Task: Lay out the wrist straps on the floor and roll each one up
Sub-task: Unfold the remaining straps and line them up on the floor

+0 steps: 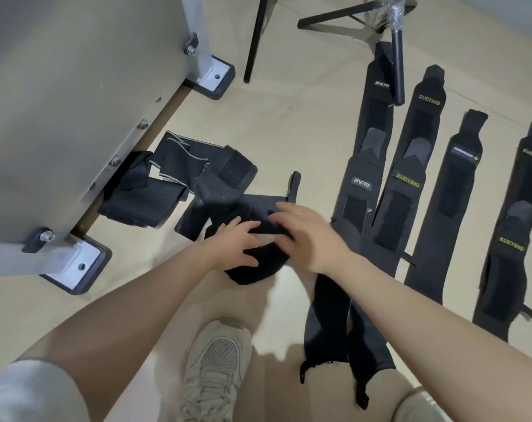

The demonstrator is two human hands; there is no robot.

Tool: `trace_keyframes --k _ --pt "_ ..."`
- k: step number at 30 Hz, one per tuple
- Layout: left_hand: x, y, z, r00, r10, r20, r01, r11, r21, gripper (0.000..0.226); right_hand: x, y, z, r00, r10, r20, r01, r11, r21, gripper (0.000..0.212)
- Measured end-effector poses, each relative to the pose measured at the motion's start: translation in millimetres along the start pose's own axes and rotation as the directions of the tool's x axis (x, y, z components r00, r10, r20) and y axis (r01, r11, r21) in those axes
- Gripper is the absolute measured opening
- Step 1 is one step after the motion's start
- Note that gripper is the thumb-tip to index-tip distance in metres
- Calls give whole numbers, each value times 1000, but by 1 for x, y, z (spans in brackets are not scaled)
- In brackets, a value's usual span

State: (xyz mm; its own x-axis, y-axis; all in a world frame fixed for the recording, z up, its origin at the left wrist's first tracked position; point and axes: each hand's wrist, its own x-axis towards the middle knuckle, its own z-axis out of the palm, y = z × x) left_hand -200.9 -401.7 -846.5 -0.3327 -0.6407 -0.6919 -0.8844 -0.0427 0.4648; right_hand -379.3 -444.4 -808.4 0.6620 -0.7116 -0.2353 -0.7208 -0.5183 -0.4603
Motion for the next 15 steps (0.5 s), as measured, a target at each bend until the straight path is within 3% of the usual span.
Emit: trace_keyframes --k 1,3,4,6,9,11,13,15 --pt "-2 1 0 1000 2 -4 -2 999 -35 36 2 -11 8 989 -51 142 62 995 -72 48" --pt "-3 -4 1 999 9 -33 -13 993 -116 16 4 -21 24 917 27 397 85 961 -263 56" --pt "-4 -8 3 998 9 -59 -19 985 -173 9 5 -23 31 900 61 431 93 940 -327 52" --pt "-9 -15 5 989 -44 -141 -8 936 -351 15 5 -22 33 932 35 362 95 937 -336 32" --pt "-14 -18 -1 971 -188 -148 57 784 -619 35 2 -10 10 960 -9 278 -1 999 37 10" --pt "-11 -16 -7 965 -246 -92 113 704 -701 39 -2 -3 -13 967 55 248 -121 958 260 9" --pt "-6 -8 -13 947 -317 -52 168 626 -761 33 -7 2 -35 957 164 240 -263 838 479 12" --pt "-1 0 -18 937 -341 -70 174 633 -755 37 -10 7 -52 947 209 245 -320 686 653 13"
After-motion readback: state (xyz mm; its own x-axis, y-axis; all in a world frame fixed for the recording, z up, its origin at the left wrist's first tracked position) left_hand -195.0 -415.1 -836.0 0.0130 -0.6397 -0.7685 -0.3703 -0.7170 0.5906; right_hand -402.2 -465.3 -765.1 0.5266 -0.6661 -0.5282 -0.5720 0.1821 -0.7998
